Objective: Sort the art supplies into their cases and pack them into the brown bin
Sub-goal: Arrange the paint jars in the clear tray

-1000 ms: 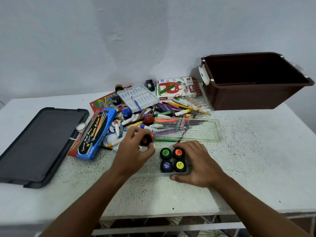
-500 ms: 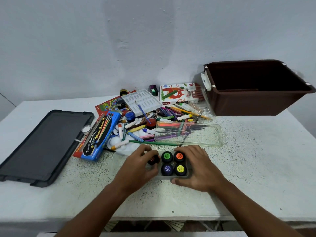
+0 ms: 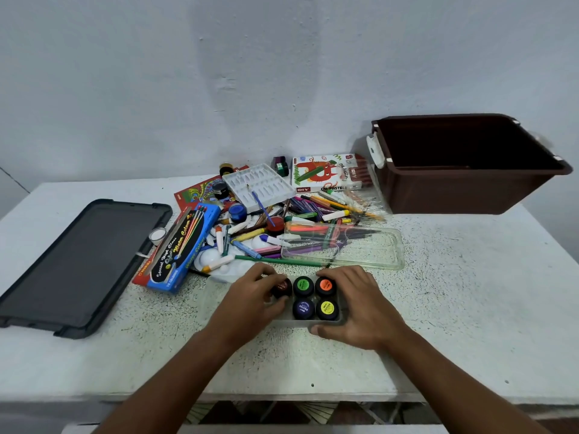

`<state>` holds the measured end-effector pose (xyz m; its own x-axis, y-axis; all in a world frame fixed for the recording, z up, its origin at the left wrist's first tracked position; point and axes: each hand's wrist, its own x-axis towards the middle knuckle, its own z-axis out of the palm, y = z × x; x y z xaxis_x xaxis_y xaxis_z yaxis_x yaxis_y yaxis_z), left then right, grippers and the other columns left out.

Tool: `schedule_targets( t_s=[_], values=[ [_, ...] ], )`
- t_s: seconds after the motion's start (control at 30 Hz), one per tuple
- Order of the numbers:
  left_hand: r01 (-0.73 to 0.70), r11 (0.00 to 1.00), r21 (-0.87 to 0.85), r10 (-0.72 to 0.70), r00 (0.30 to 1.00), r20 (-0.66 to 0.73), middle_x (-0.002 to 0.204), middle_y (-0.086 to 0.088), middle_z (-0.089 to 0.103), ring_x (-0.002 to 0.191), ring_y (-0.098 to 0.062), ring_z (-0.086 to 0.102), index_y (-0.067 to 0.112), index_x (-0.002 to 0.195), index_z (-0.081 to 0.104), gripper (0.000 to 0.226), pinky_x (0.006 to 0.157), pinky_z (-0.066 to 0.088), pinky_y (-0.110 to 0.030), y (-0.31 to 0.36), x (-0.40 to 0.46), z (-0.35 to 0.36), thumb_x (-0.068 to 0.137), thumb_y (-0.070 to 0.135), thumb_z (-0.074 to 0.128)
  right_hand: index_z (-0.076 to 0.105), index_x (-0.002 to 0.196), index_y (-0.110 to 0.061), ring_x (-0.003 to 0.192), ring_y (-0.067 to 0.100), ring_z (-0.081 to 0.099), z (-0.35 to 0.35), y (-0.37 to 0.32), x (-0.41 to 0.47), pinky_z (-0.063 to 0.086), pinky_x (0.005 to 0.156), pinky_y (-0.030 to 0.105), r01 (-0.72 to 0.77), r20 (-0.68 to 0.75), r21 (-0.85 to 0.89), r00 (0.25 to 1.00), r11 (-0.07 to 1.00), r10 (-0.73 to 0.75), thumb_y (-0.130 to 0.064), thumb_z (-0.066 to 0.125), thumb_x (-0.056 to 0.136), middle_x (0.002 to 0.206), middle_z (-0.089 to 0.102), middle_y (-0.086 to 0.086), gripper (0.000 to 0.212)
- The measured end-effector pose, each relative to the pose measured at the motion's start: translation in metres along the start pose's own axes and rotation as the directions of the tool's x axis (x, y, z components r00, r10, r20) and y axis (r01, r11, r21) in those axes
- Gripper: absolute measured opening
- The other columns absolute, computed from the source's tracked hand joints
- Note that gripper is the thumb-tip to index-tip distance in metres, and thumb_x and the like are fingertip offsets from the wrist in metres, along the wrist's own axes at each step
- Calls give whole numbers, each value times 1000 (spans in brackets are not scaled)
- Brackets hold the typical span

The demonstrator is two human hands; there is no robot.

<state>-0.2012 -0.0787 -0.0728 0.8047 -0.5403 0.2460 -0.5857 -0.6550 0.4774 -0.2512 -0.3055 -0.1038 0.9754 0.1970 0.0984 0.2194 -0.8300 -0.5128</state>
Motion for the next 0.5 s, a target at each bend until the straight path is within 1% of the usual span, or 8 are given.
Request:
schedule_targets(
  t_s=[0.13, 0.23, 0.3, 0.37, 0.43, 0.47, 0.5],
  values=[
    [7, 1000, -4, -7, 1000, 23, 108, 1, 54, 77, -8, 58, 13, 115, 68, 35, 72, 49, -18, -1, 0, 0, 80, 15, 73, 33, 135, -39, 120, 6, 32, 0, 1, 0, 28, 100, 26, -9, 7, -1, 1000, 1000, 9, -79, 61, 62, 128, 40, -19, 88],
    [21, 1000, -5, -21, 1000, 15, 105, 4, 51, 78, -8, 57, 14, 112, 69, 32, 71, 42, -9, -2, 0, 1, 80, 16, 74, 34, 135, -39, 119, 6, 31, 1, 0, 0, 28, 99, 26, -7, 3, -3, 1000, 1000, 7, -78, 62, 63, 127, 40, -20, 87],
    [31, 1000, -6, -31, 998, 49, 105, 7, 48, 76, -5, 54, 15, 111, 69, 32, 68, 37, -5, -2, 2, 0, 80, 19, 74, 34, 135, -39, 120, 6, 32, 1, 1, 0, 28, 99, 26, -5, -1, -9, 1000, 1000, 5, -78, 62, 63, 127, 40, -20, 86],
    [28, 1000, -6, -27, 996, 82, 104, 9, 46, 71, -2, 51, 18, 114, 68, 36, 64, 36, -4, -2, 5, -5, 80, 28, 74, 34, 135, -39, 120, 6, 32, 1, 0, 0, 28, 99, 26, -5, -5, -6, 1000, 1000, 5, -77, 63, 63, 127, 40, -20, 86],
    [39, 999, -30, -37, 996, 80, 102, 9, 47, 70, -1, 49, 24, 117, 64, 41, 62, 35, -6, -3, 12, -11, 80, 37, 72, 34, 135, -39, 120, 4, 31, 0, 0, -1, 29, 99, 26, -12, -4, 8, 1000, 1000, 12, -76, 64, 62, 127, 40, -20, 87],
    [40, 998, -41, -37, 997, 61, 101, 7, 48, 69, -1, 48, 26, 121, 61, 42, 62, 34, -7, -3, 18, -14, 82, 37, 70, 34, 135, -39, 120, 4, 31, 0, -1, -1, 29, 100, 26, -15, -2, 12, 1000, 1000, 15, -76, 65, 63, 128, 40, -20, 87],
    [25, 999, -43, -24, 999, 27, 99, 5, 49, 70, 0, 47, 23, 123, 60, 41, 63, 34, -8, -3, 25, -18, 84, 34, 68, 34, 136, -40, 120, 3, 31, 0, -1, 0, 29, 100, 26, -17, -4, 11, 1000, 1000, 17, -76, 65, 63, 128, 40, -20, 87]
  ],
)
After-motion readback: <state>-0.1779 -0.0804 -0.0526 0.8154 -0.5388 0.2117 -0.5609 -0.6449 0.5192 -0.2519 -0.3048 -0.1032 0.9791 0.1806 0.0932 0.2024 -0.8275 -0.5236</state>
